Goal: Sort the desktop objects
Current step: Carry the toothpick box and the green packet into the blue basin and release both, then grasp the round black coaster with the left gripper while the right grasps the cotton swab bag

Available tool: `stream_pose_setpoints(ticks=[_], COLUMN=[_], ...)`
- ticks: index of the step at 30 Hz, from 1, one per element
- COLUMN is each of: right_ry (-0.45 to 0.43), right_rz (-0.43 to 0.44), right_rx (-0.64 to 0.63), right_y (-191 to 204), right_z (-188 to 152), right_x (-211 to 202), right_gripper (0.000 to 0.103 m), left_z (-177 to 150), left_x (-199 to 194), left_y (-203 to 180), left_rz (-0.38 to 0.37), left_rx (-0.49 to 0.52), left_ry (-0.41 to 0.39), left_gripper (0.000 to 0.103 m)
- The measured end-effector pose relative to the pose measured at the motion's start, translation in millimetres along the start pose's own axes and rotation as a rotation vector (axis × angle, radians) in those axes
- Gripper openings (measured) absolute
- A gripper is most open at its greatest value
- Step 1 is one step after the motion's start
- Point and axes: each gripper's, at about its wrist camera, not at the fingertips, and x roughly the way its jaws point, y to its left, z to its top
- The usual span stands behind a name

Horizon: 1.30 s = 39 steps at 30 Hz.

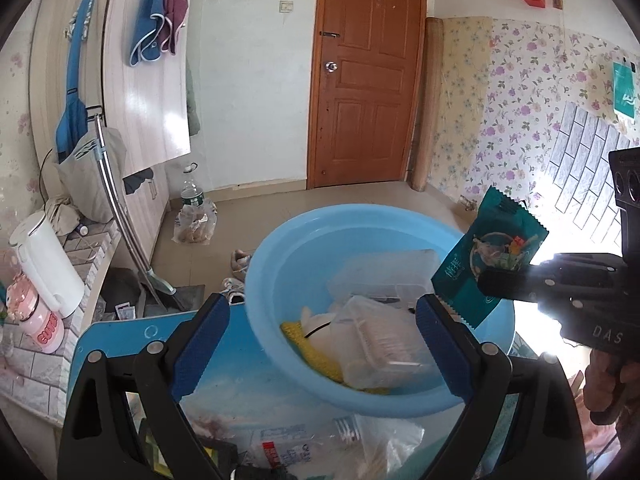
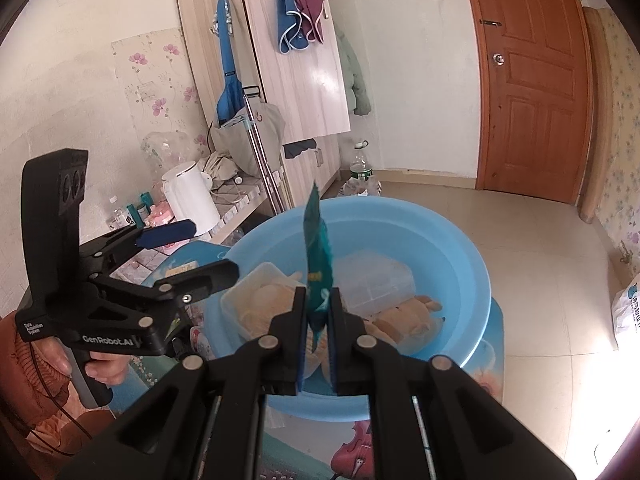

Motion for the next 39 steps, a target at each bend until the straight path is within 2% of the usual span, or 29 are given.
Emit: stream_pose_setpoints(ticks=[1, 2, 3, 4, 5, 6, 10, 15, 22, 27, 31, 35, 37, 39], right_ry=[-0.004, -0.008, -0.013, -0.020, -0.033, -0.048, -0.046, -0.026, 0.003, 0.048, 0.108, 0.163, 0.184, 0.204], right_rz=[-0.003, -0.003, -0.012, -0.028, -0.045, -0.055, -0.043, -0.067, -0.080, -0.072, -0.075, -0.029, -0.018, -0.013], right_rx=[0.002, 0.003, 0.003, 0.001, -0.002, -0.002, 0.006, 0.012, 0.065, 0.074, 0.090, 0.104, 0.106, 0.105], right_y=[0.3, 1.0, 1.6, 2.2, 3.6, 5.0, 10.6, 19.3, 23.3, 36.3, 46.8, 54.6, 58.5, 61.4], right_z=[2.0, 4.2, 6.7, 8.1, 9.5, 10.1, 6.6, -4.8, -24.0, -41.8, -60.1, -75.6, -80.3, -83.3], right_x=[0.4, 0.1, -1.0, -3.0, -5.7, -9.4, -16.1, -22.5, -30.3, -27.2, -13.2, 2.4, 9.4, 16.3], right_gripper=[0.010, 0.015, 0.028, 0.035, 0.049, 0.056, 0.057, 0.057, 0.057, 0.057, 0.062, 0.063, 0.066, 0.077], left_z=[-3.7, -7.2, -11.0, -15.3, -19.6, -24.7, -51.8, -81.0, -98.4, -105.7, -110.0, -115.7, -117.9, -118.4], left_x=[-4.4, -8.8, -13.4, -18.9, -23.7, -28.4, -43.7, -55.6, -68.2, -65.7, -50.0, -32.5, -25.8, -22.9], left_y=[7.3, 13.8, 21.1, 30.0, 37.3, 45.9, 79.6, 109.8, 131.5, 123.6, 100.9, 85.9, 83.5, 83.9], left_rz=[0.016, 0.032, 0.050, 0.071, 0.091, 0.115, 0.205, 0.280, 0.342, 0.305, 0.258, 0.209, 0.189, 0.186], left_rx=[-0.011, -0.021, -0.031, -0.044, -0.055, -0.065, -0.101, -0.140, -0.153, -0.129, -0.023, 0.040, 0.057, 0.067], left_ry=[0.003, 0.005, 0.007, 0.008, 0.010, 0.013, 0.054, 0.110, 0.136, 0.155, 0.181, 0.219, 0.235, 0.241], left_gripper=[0.094, 0.094, 0.095, 0.095, 0.098, 0.099, 0.099, 0.099, 0.099, 0.099, 0.100, 0.103, 0.103, 0.103])
